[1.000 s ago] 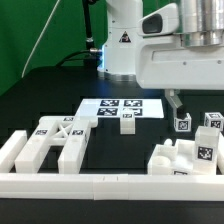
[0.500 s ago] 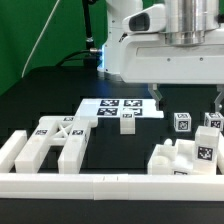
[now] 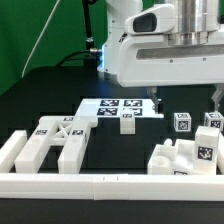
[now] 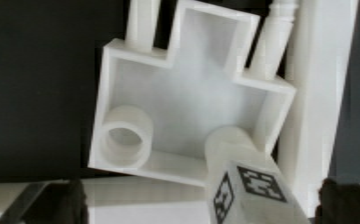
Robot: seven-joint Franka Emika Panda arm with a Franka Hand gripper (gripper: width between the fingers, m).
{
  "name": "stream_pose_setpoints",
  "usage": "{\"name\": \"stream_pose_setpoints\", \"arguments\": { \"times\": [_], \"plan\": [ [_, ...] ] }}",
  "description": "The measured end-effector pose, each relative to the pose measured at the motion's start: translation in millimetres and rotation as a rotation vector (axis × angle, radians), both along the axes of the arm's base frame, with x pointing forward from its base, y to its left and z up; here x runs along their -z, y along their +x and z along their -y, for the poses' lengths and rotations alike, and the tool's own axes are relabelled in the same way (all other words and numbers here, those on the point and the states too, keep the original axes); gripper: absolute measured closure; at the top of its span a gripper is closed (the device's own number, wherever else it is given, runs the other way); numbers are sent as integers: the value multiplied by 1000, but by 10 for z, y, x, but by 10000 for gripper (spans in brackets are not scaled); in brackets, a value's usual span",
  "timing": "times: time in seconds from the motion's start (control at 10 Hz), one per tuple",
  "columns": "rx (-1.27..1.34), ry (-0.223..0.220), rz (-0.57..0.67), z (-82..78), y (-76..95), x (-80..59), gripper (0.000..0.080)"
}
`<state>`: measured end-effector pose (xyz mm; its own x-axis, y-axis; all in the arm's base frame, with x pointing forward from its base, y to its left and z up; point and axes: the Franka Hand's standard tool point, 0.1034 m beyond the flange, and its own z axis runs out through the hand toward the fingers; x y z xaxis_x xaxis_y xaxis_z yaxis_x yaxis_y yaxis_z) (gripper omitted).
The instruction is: Assemble chair
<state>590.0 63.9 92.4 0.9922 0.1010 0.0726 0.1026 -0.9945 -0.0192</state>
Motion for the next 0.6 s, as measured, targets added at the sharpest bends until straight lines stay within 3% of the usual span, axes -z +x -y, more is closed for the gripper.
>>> {"name": "stream_pose_setpoints", "arguments": {
  "times": [0.2, 0.3, 0.6],
  "plan": [
    [-70, -21, -31, 375, -208, 74, 150],
    [-56, -33, -56, 488, -319, 120, 150],
    [-41, -28, -125, 472, -402, 145, 150]
  ]
}}
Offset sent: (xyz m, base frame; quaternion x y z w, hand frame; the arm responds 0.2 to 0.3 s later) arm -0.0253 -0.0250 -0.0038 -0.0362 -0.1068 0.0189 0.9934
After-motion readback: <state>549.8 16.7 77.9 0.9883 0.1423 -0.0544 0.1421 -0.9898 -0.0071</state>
